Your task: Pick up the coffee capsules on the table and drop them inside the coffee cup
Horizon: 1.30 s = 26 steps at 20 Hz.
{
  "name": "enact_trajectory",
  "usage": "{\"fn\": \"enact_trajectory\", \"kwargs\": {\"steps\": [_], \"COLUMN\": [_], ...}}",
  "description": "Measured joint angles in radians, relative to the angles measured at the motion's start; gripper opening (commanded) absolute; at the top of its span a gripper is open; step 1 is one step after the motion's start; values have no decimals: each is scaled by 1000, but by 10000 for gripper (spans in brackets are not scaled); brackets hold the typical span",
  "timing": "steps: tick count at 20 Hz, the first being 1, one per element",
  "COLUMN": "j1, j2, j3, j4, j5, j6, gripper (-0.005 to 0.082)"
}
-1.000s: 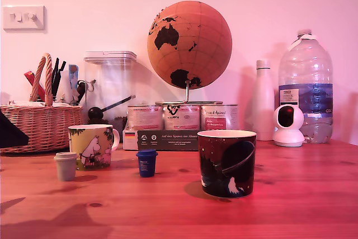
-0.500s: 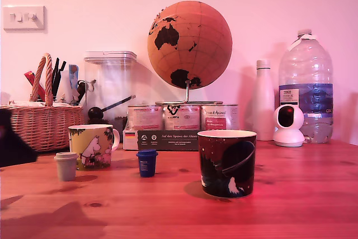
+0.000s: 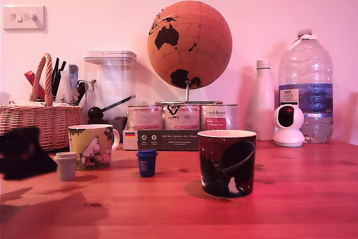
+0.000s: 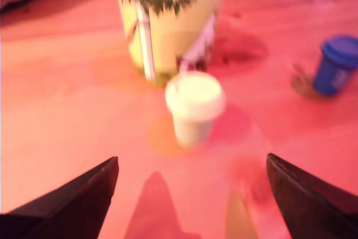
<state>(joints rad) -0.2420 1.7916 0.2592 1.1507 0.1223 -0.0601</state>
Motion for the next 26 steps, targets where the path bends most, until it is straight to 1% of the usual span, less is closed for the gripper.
{"fn": "enact_trajectory", "kwargs": {"steps": [6,12,13,14,15,16,18,19,20,26], "j1": [0,0,0,0,0,0,0,0,0,0], "j2": [149,162,162,162,162,162,162,162,162,162], "j3": [109,138,139,139,139,139,139,139,139,139], "j4": [15,20,16,12,10,9,9,6,3,2], "j5": [0,3,7,10,15,18,25,26,26,34], "j6": [0,8,10,11,11,11,11,11,11,11], "gripper": [765,756,729,679,601,485,217,144,125,125]}}
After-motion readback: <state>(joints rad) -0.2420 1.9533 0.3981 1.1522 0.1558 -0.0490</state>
